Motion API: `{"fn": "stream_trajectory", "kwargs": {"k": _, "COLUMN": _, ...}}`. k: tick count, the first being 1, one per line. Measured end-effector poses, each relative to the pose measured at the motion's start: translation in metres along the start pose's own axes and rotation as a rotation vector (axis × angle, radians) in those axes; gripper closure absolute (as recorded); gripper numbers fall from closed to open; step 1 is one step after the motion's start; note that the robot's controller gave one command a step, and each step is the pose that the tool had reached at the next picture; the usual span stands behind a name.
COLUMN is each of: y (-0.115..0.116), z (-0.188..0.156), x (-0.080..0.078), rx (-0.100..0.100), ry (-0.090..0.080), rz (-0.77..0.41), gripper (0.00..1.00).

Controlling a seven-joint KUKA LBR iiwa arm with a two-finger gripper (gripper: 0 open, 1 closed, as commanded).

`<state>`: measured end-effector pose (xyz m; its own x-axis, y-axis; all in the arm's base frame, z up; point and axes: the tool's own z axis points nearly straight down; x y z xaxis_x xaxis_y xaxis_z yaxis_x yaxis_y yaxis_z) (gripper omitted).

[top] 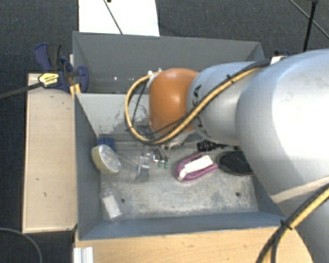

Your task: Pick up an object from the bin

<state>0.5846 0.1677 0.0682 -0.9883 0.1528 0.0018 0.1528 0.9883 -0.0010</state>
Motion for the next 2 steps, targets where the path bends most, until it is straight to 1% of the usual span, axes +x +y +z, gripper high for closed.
{"fn": "stream_trajectory", "kwargs": {"k": 1, "y": 0.001, "z": -0.002, "x": -0.001, "rx": -0.003, "ry": -0.003, "rz": 0.003, "gripper": 1.00}}
{"fn": "stream_trajectory", "kwargs": {"k": 2, "y": 0.043, "z": -0.137, "x": 0.022, "rx": -0.008, "ry": -0.010, "rz": 0.067, "gripper": 1.00}}
